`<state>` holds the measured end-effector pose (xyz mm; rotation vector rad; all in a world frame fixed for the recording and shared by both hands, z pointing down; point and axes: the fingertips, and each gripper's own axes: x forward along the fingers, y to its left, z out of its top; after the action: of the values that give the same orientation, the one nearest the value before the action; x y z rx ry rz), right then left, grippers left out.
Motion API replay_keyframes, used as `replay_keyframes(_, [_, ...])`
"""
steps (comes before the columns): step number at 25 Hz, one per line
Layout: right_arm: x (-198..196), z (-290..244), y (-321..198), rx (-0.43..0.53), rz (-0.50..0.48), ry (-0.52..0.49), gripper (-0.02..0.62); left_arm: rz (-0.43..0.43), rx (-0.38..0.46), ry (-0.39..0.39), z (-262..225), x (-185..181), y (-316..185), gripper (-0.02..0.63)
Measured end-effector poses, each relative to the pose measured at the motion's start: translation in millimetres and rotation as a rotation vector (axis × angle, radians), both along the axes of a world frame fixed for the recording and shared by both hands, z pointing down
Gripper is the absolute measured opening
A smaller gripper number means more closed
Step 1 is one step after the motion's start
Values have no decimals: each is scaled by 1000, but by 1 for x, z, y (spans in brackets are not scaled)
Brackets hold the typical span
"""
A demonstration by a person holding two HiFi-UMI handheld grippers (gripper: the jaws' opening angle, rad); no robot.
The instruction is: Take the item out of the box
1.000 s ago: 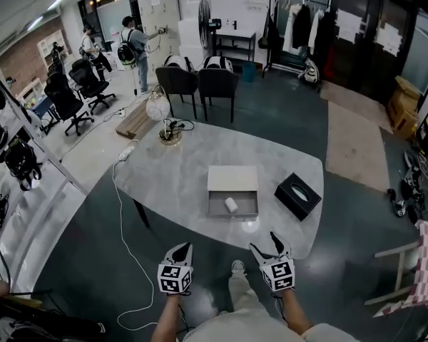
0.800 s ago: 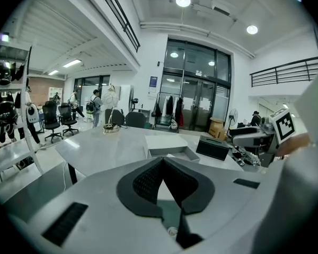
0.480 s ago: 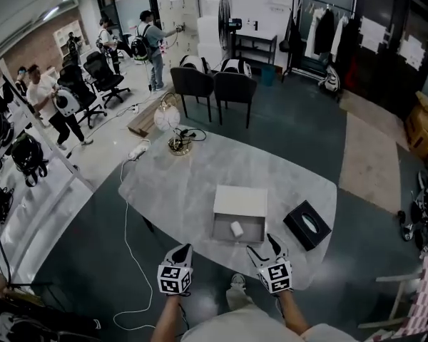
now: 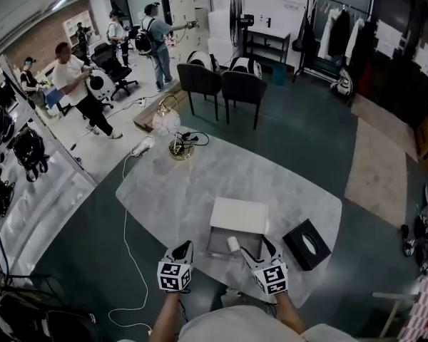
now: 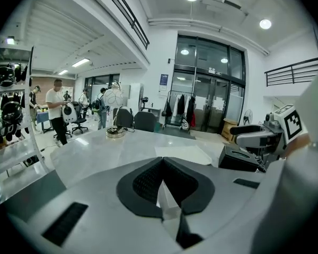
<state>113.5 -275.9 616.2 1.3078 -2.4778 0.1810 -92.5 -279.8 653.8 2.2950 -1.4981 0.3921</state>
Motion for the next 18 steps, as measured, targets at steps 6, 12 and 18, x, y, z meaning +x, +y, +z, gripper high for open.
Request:
replay_keyframes(6, [2, -1, -24, -11, -29, -25, 311, -26, -1, -4, -3, 6, -20, 14])
replay_keyframes(12, [-1, 7, -37, -30, -46, -43, 311, -42, -11, -11, 1, 7, -32, 14])
replay_keyframes(18, [0, 14, -37, -44, -44, -47, 311, -23, -19, -16, 4, 13, -38, 14])
